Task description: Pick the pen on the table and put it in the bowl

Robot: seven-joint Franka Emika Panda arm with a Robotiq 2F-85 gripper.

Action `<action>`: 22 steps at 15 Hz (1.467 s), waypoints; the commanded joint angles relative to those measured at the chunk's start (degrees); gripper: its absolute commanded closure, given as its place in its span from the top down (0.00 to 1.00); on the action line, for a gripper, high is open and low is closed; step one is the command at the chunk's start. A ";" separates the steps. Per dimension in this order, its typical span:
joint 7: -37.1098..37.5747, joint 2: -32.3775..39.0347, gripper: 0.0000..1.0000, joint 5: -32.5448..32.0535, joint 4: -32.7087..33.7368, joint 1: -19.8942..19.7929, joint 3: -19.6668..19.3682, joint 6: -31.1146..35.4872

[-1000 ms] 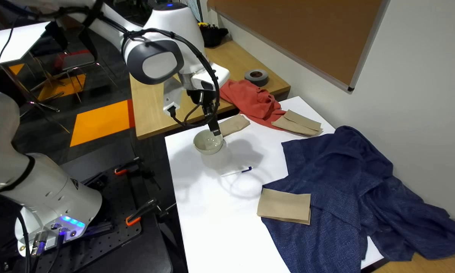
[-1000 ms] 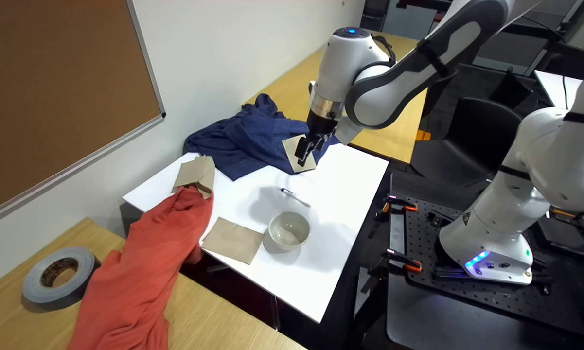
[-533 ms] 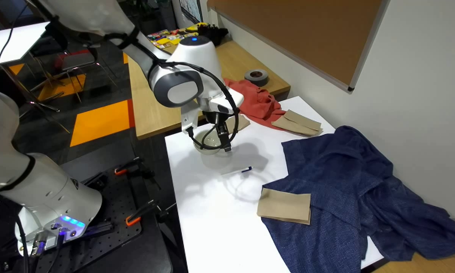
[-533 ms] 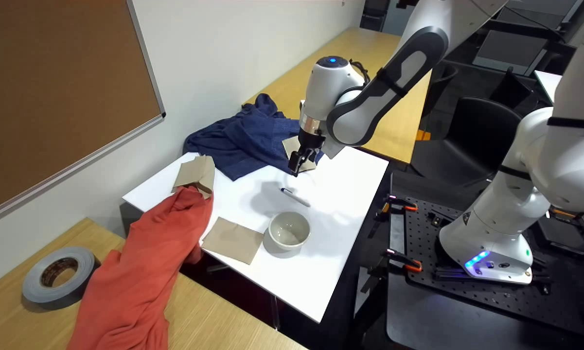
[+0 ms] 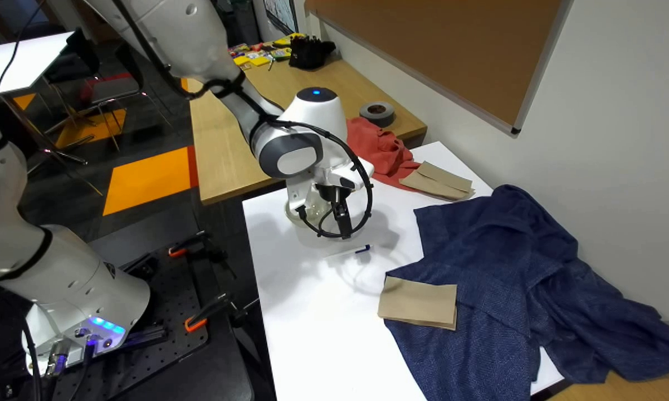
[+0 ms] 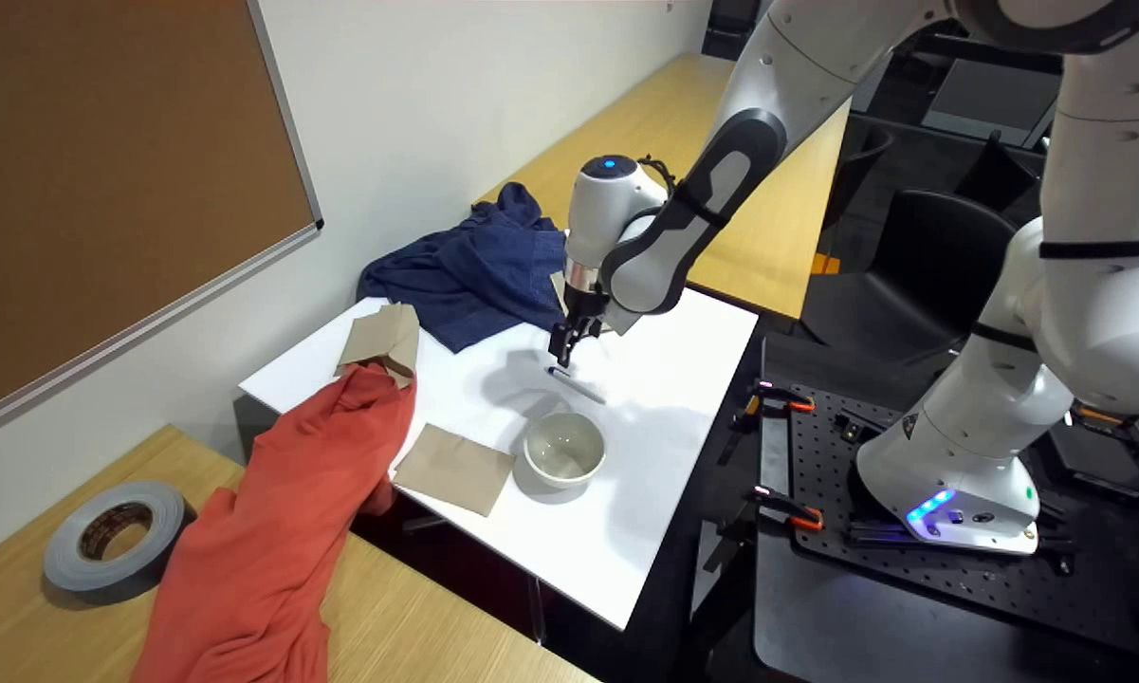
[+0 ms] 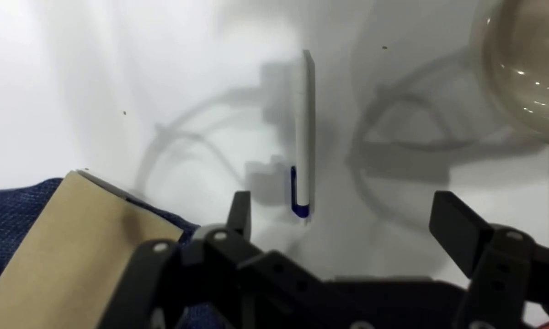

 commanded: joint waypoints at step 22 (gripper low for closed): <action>-3.21 17.04 0.75 6.41 12.49 -2.50 0.08 0.25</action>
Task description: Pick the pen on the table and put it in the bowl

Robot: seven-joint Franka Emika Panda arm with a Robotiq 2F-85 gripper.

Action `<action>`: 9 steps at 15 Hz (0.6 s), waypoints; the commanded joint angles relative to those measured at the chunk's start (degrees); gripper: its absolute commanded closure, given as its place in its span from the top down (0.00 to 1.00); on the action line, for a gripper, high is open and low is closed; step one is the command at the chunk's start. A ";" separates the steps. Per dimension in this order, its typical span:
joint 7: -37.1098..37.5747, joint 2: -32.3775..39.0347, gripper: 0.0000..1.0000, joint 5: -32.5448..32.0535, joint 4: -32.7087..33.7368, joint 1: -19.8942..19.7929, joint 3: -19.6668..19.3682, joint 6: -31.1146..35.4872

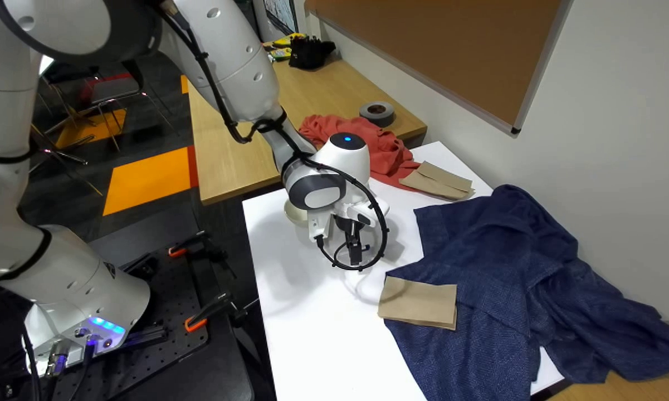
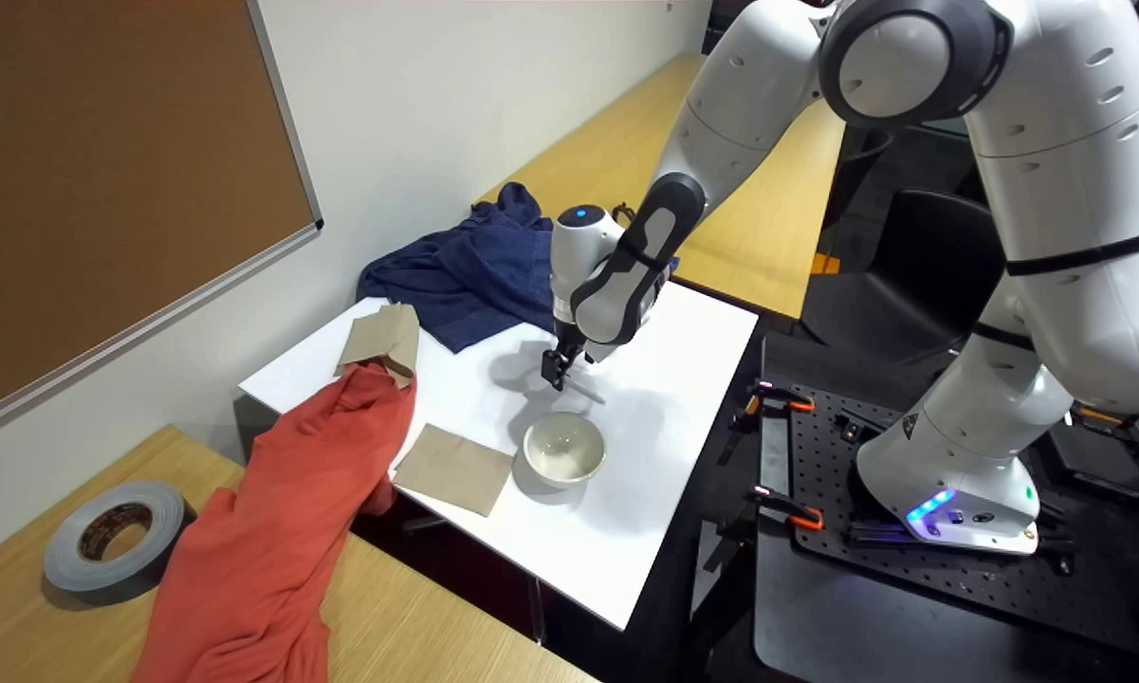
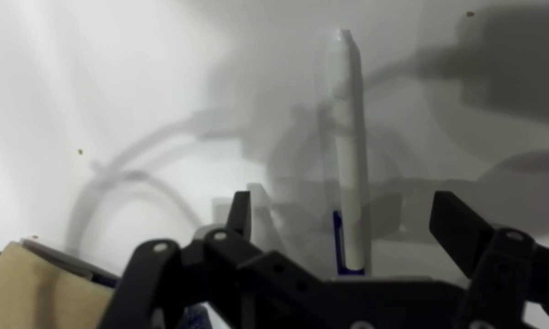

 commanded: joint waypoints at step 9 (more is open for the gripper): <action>-2.30 1.12 0.13 1.79 1.54 -0.47 0.08 0.24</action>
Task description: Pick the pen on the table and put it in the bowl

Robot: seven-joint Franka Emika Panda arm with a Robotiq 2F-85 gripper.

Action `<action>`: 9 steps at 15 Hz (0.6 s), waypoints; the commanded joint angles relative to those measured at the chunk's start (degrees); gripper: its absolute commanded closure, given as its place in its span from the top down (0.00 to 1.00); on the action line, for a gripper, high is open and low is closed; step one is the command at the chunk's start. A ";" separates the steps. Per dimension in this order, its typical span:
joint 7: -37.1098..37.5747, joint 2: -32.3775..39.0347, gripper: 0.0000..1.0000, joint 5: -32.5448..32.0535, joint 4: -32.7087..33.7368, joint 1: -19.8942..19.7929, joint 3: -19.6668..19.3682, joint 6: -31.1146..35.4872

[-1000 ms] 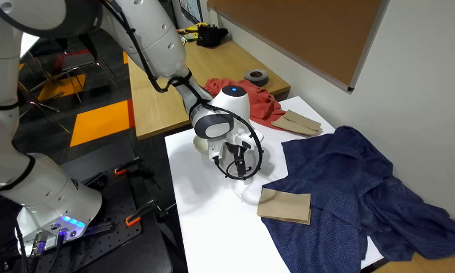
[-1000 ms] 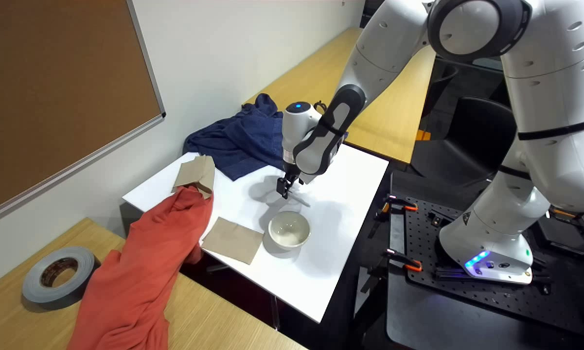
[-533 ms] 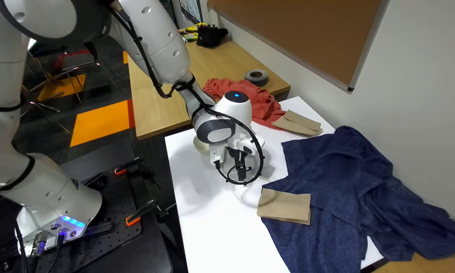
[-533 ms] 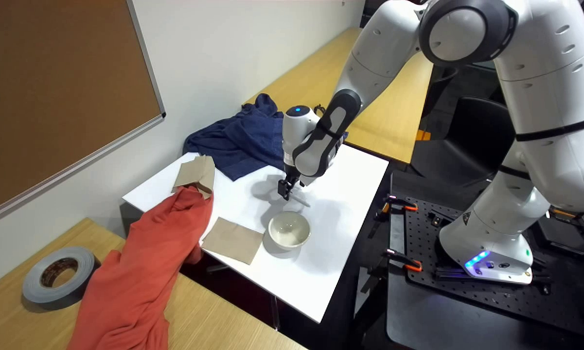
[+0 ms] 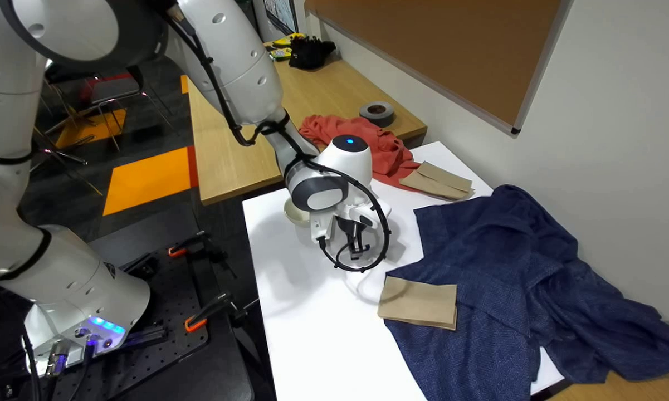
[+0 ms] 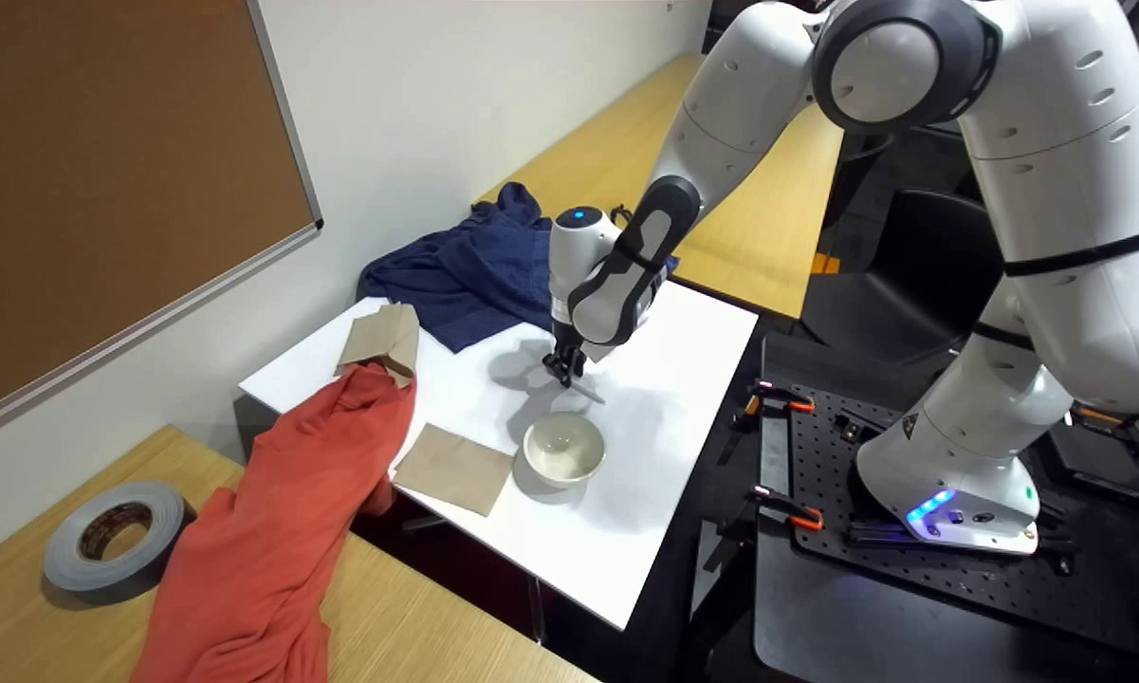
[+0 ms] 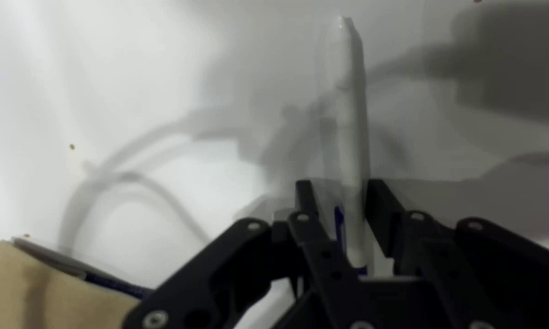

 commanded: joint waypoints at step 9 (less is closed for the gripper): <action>-1.46 -13.29 0.04 -0.73 -11.12 5.10 -1.62 2.79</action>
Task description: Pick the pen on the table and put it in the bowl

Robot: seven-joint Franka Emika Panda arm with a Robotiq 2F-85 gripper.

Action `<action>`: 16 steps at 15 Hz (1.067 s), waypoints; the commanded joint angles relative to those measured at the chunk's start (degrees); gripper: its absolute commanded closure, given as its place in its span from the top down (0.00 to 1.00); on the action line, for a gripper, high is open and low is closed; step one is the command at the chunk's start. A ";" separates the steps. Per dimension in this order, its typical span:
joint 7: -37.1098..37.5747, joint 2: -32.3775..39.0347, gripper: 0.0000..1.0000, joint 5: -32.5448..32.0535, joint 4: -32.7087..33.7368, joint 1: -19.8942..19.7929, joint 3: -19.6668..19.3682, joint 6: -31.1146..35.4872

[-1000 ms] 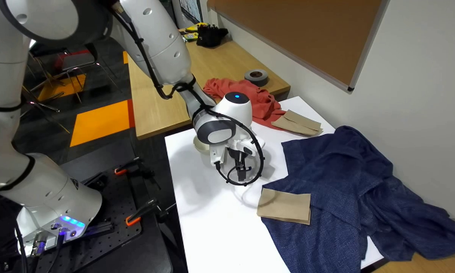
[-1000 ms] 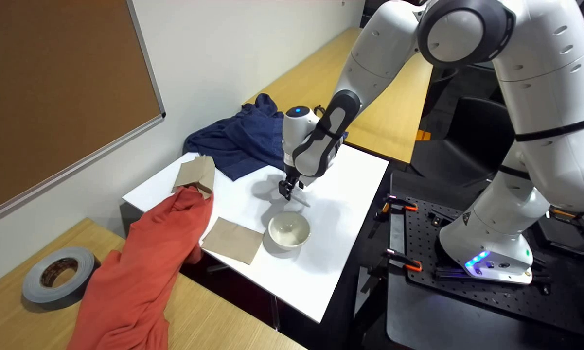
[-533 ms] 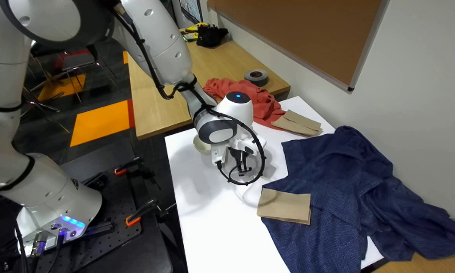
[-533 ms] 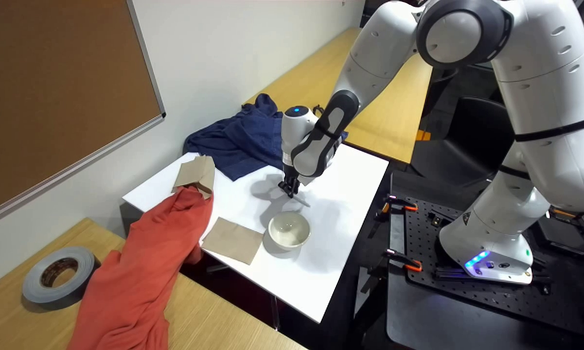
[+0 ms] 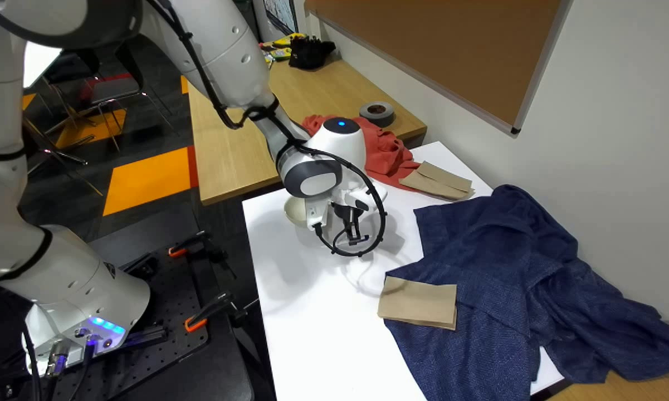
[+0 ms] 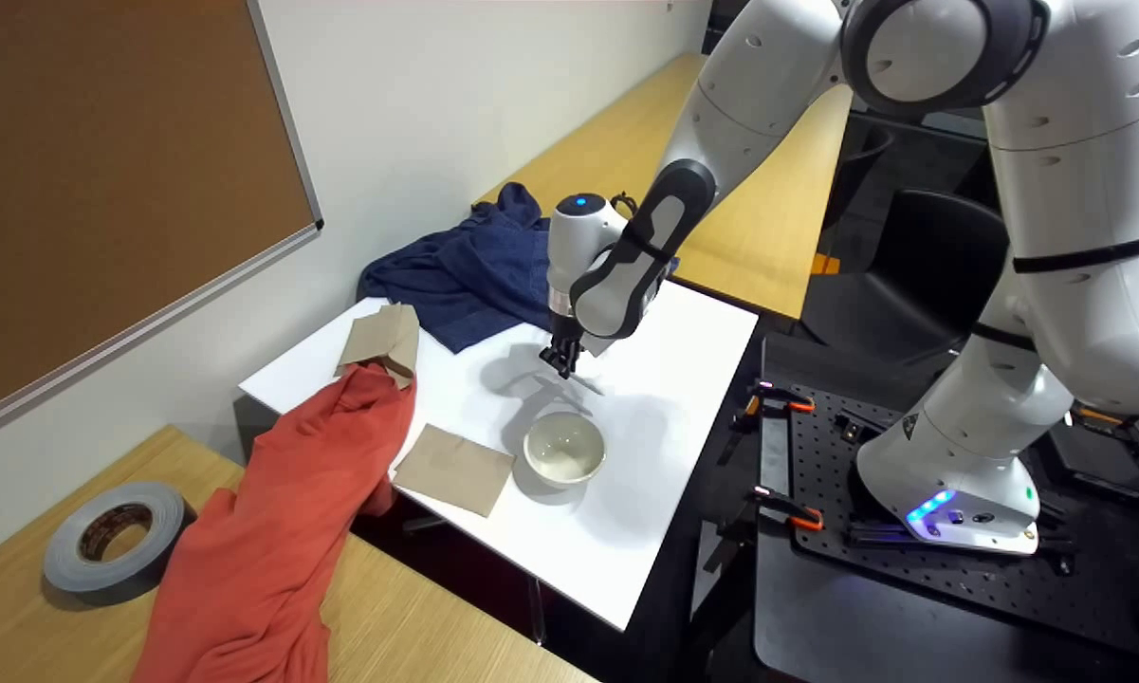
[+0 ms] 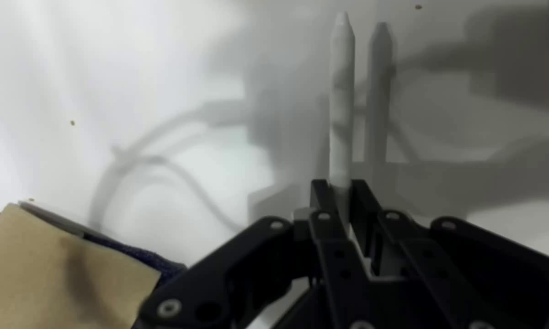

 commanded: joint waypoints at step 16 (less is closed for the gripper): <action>-12.21 -28.34 0.04 -3.33 -26.05 7.85 7.09 15.09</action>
